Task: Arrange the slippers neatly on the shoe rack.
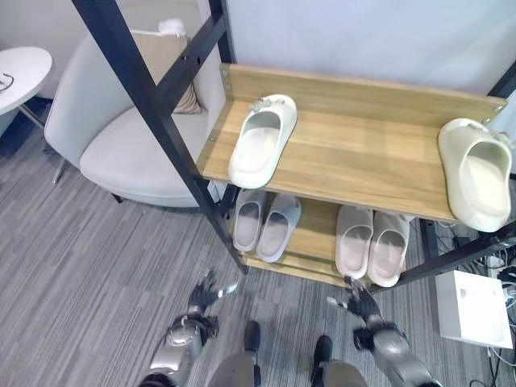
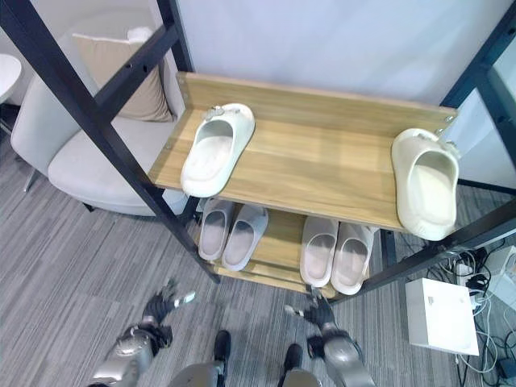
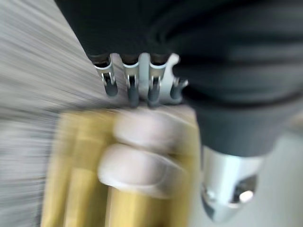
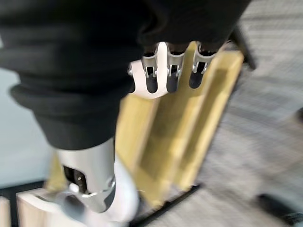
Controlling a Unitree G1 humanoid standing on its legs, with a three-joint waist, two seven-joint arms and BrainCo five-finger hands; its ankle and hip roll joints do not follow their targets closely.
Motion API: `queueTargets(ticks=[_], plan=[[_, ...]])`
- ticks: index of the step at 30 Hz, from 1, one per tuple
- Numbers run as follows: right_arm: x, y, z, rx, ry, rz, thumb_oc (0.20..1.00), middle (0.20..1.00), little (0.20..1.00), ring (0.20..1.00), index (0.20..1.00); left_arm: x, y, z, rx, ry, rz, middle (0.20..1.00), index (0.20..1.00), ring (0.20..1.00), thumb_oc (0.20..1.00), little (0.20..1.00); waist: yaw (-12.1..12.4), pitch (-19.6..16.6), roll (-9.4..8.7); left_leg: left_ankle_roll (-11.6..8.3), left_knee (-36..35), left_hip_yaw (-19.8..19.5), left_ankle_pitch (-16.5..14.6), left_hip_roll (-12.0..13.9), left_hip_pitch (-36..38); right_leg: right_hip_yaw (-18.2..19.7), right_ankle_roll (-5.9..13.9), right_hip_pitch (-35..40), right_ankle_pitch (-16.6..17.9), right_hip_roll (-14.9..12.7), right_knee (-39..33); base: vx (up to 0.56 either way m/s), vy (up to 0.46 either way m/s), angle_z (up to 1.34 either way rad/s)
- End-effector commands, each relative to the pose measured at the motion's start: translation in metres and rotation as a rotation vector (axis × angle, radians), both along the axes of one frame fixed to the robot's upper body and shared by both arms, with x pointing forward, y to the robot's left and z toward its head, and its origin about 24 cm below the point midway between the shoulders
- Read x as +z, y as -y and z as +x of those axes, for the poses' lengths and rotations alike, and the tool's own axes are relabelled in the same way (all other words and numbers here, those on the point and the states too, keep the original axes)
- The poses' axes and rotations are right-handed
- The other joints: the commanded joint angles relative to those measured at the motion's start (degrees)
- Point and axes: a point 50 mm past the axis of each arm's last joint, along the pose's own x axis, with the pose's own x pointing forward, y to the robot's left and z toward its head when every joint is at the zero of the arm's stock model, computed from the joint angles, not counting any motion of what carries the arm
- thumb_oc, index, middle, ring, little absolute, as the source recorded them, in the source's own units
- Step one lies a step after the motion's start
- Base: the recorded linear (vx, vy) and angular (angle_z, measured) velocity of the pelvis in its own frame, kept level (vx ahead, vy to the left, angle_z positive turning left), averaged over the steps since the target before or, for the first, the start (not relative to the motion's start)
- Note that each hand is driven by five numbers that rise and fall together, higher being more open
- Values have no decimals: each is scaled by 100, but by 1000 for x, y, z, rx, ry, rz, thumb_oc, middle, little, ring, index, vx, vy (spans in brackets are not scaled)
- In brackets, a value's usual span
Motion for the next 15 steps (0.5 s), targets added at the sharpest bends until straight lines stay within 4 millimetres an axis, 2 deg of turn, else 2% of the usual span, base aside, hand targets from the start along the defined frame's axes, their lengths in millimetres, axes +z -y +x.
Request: queueTargets(ticks=[1, 2, 4, 6, 7, 8, 9, 11, 12, 14, 15], plan=[[10, -13, 21, 170, 75, -51, 1000, 1000, 1000, 1000, 1000, -15, 12, -6, -132, -87, 91, 1000, 1000, 1000, 1000, 1000, 16, 90, -82, -360, -37, 109, -84, 157, -34, -44, 341, -39, 7, -183, -71, 55, -43, -5], [-6, 1, -5, 194, -44, -141, 1000, 1000, 1000, 1000, 1000, -7, 24, 2, -206, -37, 101, 1000, 1000, 1000, 1000, 1000, -61, 0, -71, -345, -64, 171, -123, 143, 45, 0, 360, 43, 64, -170, -207, 33, -25, -19], [-2, 4, -1, 188, -24, -151, 1000, 1000, 1000, 1000, 1000, -3, 28, 4, -242, -20, 108, 1000, 1000, 1000, 1000, 1000, -147, -35, -60, -352, -64, 223, -141, 151, 60, 32, 371, 60, 96, -165, -283, 28, -17, -21], [-17, 27, -36, 101, -166, -209, 1000, 1000, 1000, 1000, 1000, 0, 46, 9, -347, -6, 106, 1000, 1000, 1000, 1000, 1000, -307, -113, -33, -340, -64, 342, -209, 147, 156, 142, 390, 89, 137, -159, -344, 38, -13, -11], [-20, 32, -42, 100, -200, -240, 1000, 1000, 1000, 1000, 1000, 3, 53, 12, -399, 9, 116, 1000, 1000, 1000, 1000, 1000, -344, -119, -18, -332, -64, 366, -233, 144, 184, 169, 393, 110, 136, -163, -344, 27, -7, -20], [-20, 32, -42, 100, -200, -240, 1000, 1000, 1000, 1000, 1000, 3, 54, 12, -400, 9, 116, 1000, 1000, 1000, 1000, 1000, -336, -111, -18, -332, -64, 371, -236, 145, 192, 174, 394, 115, 135, -163, -344, 30, 9, -34], [-25, 42, -53, 34, -270, -262, 1000, 1000, 1000, 1000, 1000, 10, 72, 20, -503, 48, 128, 1000, 1000, 1000, 1000, 1000, -456, -128, 21, -312, -64, 419, -280, 134, 251, 233, 413, 123, 156, -176, -344, 31, 9, -25], [-27, 47, -59, 3, -301, -277, 1000, 1000, 1000, 1000, 1000, 20, 90, 25, -619, 97, 136, 1000, 1000, 1000, 1000, 1000, -521, -136, 48, -306, -64, 462, -313, 134, 291, 276, 415, 139, 145, -185, -344, 26, 6, -14], [-27, 47, -58, 2, -300, -277, 1000, 1000, 1000, 1000, 1000, 21, 90, 25, -620, 98, 136, 1000, 1000, 1000, 1000, 1000, -511, -130, 48, -307, -64, 466, -316, 135, 297, 280, 415, 142, 144, -184, -344, 12, 1, -16], [-27, 54, -58, -46, -316, -286, 1000, 1000, 1000, 1000, 1000, 53, 125, 38, -840, 257, 151, 1000, 1000, 1000, 1000, 1000, -624, -128, 98, -297, -64, 513, -386, 137, 351, 334, 444, 145, 120, -185, -344, 9, -1, -20], [-26, 55, -57, -57, -309, -288, 1000, 1000, 1000, 1000, 1000, 61, 129, 41, -857, 290, 142, 1000, 1000, 1000, 1000, 1000, -630, -131, 103, -294, -64, 523, -367, 135, 327, 346, 444, 116, 140, -192, -344, -7, -1, -12]])
